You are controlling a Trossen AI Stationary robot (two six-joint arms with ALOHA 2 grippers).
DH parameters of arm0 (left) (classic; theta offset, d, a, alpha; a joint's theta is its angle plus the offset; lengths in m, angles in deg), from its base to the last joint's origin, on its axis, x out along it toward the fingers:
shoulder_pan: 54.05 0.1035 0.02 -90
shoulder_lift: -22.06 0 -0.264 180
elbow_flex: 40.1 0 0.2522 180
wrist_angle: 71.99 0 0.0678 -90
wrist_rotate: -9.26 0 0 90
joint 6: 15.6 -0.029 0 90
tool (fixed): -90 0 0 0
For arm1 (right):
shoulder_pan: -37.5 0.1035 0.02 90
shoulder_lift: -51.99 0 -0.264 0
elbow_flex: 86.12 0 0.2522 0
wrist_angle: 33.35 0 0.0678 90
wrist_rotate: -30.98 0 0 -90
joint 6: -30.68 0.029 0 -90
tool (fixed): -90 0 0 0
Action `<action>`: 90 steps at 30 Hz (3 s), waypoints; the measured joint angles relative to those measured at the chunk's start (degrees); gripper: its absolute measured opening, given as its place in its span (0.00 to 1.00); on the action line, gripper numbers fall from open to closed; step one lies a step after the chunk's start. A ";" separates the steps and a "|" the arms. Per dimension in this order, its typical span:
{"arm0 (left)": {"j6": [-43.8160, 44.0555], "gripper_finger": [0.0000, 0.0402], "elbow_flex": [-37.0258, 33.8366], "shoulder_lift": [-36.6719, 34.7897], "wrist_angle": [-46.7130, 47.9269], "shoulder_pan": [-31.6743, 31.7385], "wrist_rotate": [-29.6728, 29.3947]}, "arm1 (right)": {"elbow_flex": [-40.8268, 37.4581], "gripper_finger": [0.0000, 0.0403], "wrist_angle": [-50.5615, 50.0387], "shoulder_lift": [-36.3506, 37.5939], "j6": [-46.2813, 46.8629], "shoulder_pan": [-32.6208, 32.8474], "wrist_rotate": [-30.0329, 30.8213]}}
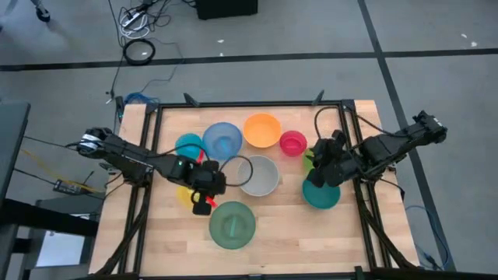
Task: Nest bowls inside each other
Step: Stack the dark green bowl on top of the right blue bowl
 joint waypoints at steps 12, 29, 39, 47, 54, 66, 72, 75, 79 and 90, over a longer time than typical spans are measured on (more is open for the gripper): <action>15.75 0.28 0.00 1.93 -5.82 -1.85 5.59 | 0.00 0.34 -2.55 -3.18 4.56 5.53 -0.57; 23.77 0.38 0.00 10.09 -5.24 -1.79 3.89 | -0.02 0.34 -2.89 -5.90 8.05 9.24 -1.03; 25.47 0.23 0.00 15.79 -6.28 -1.59 5.76 | -0.02 0.33 -3.19 -7.81 7.92 9.22 -0.99; 21.65 0.02 0.56 12.64 -12.11 -1.24 6.64 | -0.03 0.33 -4.25 -7.80 7.86 9.22 -0.08; 12.99 0.02 10.64 8.09 -1.28 1.47 -9.95 | -0.04 0.33 -4.91 -7.80 7.44 8.66 1.05; -4.63 0.02 21.01 1.86 14.98 31.91 -13.76 | -0.04 0.33 -4.93 -7.76 7.32 8.31 2.13; -10.67 0.02 17.92 2.67 11.76 47.54 7.22 | -0.03 0.33 -4.90 -7.76 7.33 7.83 2.22; -10.89 0.02 15.69 3.23 10.34 51.10 11.54 | -0.03 0.33 -4.84 -7.76 7.33 7.35 2.24; -11.91 0.02 10.66 4.31 5.71 53.50 11.71 | -0.03 0.33 -4.76 -7.76 7.31 6.54 2.35; -8.90 0.15 0.81 5.40 -7.36 54.56 7.16 | -0.04 0.33 -2.83 -7.76 4.51 5.40 2.11</action>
